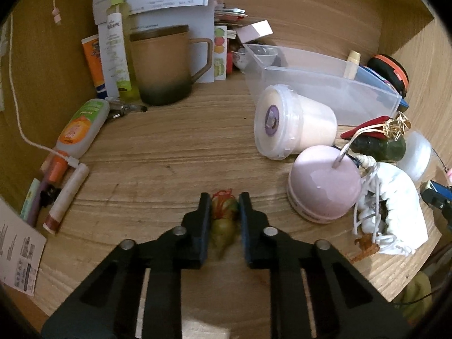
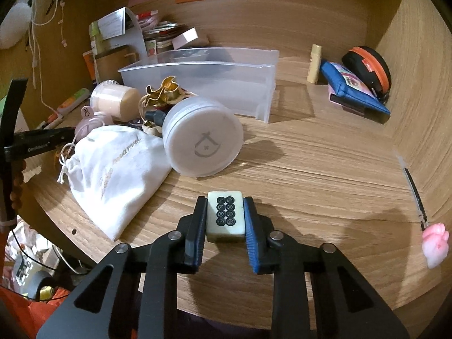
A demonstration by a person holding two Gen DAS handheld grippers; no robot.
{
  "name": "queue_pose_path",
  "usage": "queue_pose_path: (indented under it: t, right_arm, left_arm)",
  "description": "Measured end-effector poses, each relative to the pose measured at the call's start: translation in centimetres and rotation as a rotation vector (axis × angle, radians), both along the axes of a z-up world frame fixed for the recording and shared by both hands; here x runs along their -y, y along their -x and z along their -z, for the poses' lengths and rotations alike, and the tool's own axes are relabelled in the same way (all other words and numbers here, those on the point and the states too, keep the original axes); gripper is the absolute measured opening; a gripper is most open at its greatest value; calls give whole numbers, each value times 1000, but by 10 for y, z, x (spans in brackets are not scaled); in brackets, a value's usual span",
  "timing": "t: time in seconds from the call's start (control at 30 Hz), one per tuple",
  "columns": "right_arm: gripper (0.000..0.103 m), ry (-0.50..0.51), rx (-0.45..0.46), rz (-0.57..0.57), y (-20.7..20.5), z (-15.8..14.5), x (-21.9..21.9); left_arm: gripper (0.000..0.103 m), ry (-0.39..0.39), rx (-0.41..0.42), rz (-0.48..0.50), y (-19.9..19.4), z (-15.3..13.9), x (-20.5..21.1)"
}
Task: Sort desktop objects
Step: 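Grasp the red-and-gold pendant with the left gripper while the right grasps the mahjong tile, then carry the pendant and tile over the clear plastic box with both grippers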
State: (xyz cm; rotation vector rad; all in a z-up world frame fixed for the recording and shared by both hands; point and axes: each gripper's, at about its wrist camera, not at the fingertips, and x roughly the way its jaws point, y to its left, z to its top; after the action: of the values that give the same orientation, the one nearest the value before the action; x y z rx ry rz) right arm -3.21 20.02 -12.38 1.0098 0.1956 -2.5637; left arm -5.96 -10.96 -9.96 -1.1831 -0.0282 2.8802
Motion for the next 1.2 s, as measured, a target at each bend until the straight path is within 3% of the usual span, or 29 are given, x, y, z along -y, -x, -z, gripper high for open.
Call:
queue_pose_path:
  t: [0.2,0.37,0.77,1.2]
  right_arm:
    - [22,24,-19,7,-3,-12,-5]
    - [22,42,-52,20,-8,-28,-12]
    - [22,41,-159,16,-12,-79,-24]
    - [22,57,-236,-24,10,-127,-20]
  left_arm:
    - [18,-19,-5,-22,-8,-3,5]
    - [18,-17,-59,-30,-22,-21,8]
    - [18,-49,-217,-12,-47,-89,13]
    - [18,-101,-318,114,-36,-155,-5]
